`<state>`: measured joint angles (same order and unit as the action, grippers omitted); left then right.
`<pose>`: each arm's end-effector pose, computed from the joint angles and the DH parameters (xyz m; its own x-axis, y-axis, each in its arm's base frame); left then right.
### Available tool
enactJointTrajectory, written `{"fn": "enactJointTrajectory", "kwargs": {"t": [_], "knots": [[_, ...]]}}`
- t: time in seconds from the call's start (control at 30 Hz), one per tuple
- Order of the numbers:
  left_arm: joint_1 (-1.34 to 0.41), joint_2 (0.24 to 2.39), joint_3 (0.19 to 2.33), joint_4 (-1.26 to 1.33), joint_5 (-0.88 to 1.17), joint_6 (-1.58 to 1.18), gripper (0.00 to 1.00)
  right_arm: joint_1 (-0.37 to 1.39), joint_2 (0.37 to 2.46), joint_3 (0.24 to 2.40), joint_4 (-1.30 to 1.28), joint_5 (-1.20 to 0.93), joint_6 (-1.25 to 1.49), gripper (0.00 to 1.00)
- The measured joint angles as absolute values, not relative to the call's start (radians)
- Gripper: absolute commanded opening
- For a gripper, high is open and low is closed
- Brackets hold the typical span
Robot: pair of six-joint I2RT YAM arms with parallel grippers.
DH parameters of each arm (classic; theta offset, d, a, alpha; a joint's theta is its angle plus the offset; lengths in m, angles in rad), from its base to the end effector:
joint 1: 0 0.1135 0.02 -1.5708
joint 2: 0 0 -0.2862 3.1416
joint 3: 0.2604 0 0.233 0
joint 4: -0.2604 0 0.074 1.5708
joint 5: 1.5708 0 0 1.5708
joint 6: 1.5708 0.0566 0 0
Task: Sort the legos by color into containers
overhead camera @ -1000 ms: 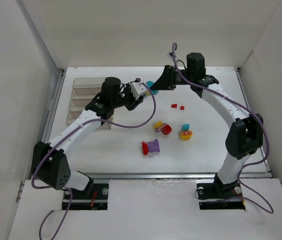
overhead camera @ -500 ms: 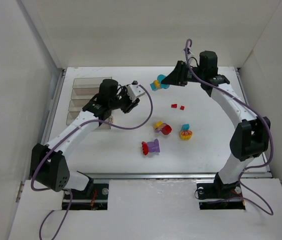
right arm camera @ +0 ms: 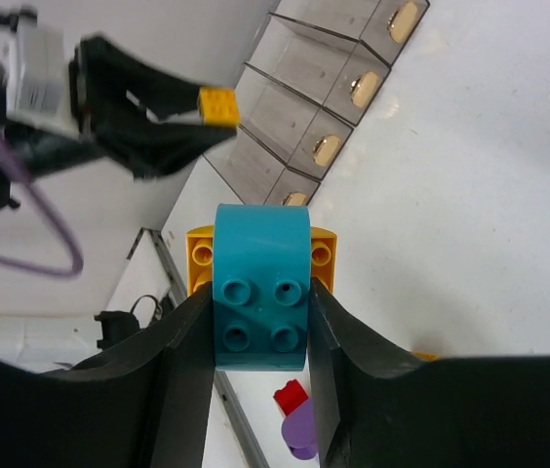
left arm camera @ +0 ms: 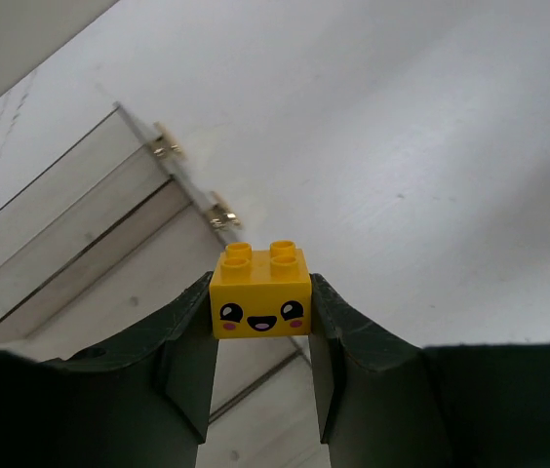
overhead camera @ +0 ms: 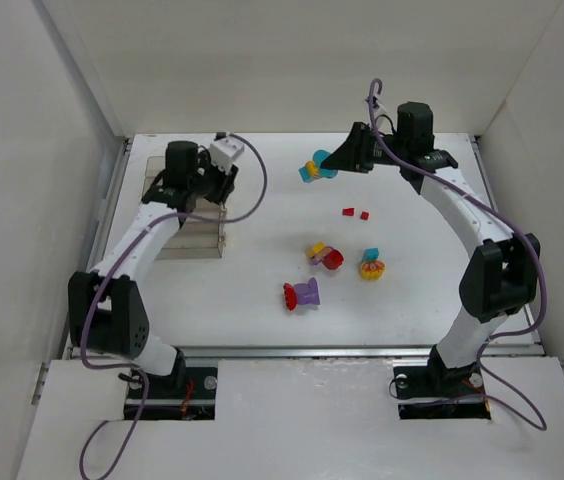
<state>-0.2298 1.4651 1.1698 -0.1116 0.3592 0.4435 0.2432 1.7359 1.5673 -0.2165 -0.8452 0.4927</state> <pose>0.3258 -0.0967 0.3397 -0.1217 0.4410 -0.8892 0.6419 0.7183 0.2684 0.3804 0.1380 0.3753 -0.7151 0.1460 -0.6836 -0.5612 0.4631 0.6860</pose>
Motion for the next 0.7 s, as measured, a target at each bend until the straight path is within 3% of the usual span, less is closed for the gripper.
{"fn": "enactJointTrajectory", "kwargs": {"t": [0.13,0.43,0.7], "knots": [[-0.123,1.613,1.343,-0.163,0.34,0.389,0.0,0.243,1.736,1.567,-0.216,-0.846,0.492,0.0],[-0.005,2.107,1.958,-0.315,0.281,0.321,0.0,0.243,1.824,1.63,-0.215,-0.855,0.492,0.0],[0.016,2.252,1.994,-0.327,0.239,0.279,0.01,0.243,1.888,1.654,-0.216,-0.862,0.501,0.0]]}}
